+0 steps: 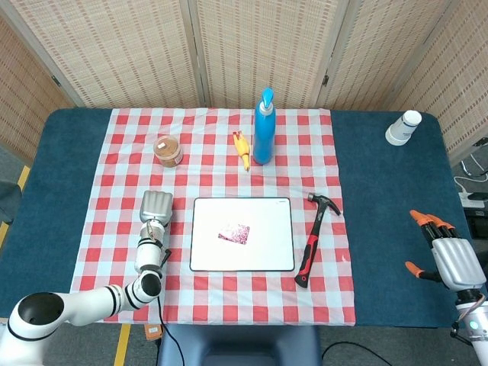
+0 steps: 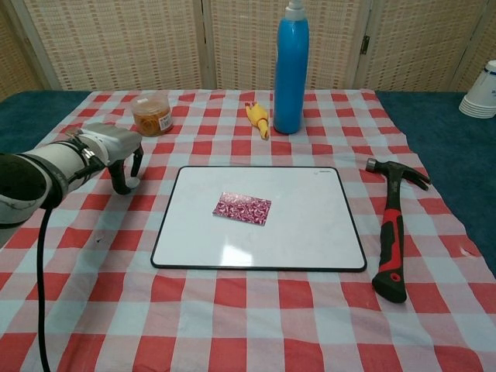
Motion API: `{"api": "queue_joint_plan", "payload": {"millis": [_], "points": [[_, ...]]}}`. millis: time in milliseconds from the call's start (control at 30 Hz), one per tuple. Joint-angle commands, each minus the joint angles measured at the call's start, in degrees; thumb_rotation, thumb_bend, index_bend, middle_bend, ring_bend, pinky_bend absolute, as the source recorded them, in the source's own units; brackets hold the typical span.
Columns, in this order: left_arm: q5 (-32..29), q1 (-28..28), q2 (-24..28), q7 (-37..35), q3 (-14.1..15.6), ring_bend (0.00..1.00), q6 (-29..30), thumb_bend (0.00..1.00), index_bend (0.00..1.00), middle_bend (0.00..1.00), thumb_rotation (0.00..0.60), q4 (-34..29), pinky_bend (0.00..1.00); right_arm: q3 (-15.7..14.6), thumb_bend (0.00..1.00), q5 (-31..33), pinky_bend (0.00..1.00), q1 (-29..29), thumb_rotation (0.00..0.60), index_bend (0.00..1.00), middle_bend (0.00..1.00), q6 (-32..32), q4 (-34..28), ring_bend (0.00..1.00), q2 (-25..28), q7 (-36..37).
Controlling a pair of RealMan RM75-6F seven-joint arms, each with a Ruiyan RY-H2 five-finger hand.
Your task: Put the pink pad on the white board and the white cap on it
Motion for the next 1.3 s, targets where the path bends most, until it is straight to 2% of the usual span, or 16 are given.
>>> {"api": "queue_joint_plan", "payload": {"millis": [33, 400, 600, 900, 1067, 1300], "points": [[-0.15, 0.07, -0.06, 0.0, -0.03, 1.0, -0.17, 0.3, 0.5, 1.0, 0.6, 0.12, 1.0, 0.0, 0.13, -0.01, 0.18, 0.0, 0.6, 0.0, 0.12, 0.01, -0.04, 0.09, -0.01, -0.05], [1.2, -0.35, 1.12, -0.11, -0.8, 1.0, 1.0, 0.31, 0.52, 1.0, 0.6, -2.69, 1.0, 0.05, 0.13, 0.15, 0.18, 0.08, 0.6, 0.0, 0.12, -0.2, -0.11, 0.09, -0.02, -0.12], [1.57, -2.44, 1.43, 1.69, -1.99, 1.0, 3.35, 0.31, 0.52, 1.0, 0.6, -9.54, 1.0, 0.02, 0.13, 0.09, 0.18, 0.11, 0.6, 0.0, 0.12, -0.28, -0.12, 0.09, 0.1, 0.08], [1.93, -8.27, -2.29, 4.67, -4.76, 1.0, 7.01, 0.31, 0.51, 1.0, 0.6, -18.29, 1.0, -0.04, 0.13, 0.1, 0.18, 0.25, 0.6, 0.0, 0.12, -0.7, 0.06, 0.09, 0.31, 0.76], [1.03, -11.58, -5.78, 6.27, -5.73, 1.0, 8.23, 0.31, 0.52, 1.0, 0.6, -18.43, 1.0, 0.02, 0.13, 0.1, 0.18, 0.15, 0.6, 0.0, 0.12, -0.53, 0.17, 0.09, 0.59, 1.62], [0.13, -13.59, -9.68, 6.48, -5.4, 1.0, 7.55, 0.3, 0.52, 1.0, 0.6, -13.46, 1.0, 0.01, 0.13, -0.15, 0.18, 0.0, 0.6, 0.0, 0.12, -0.23, 0.47, 0.09, 1.03, 3.1]]}}
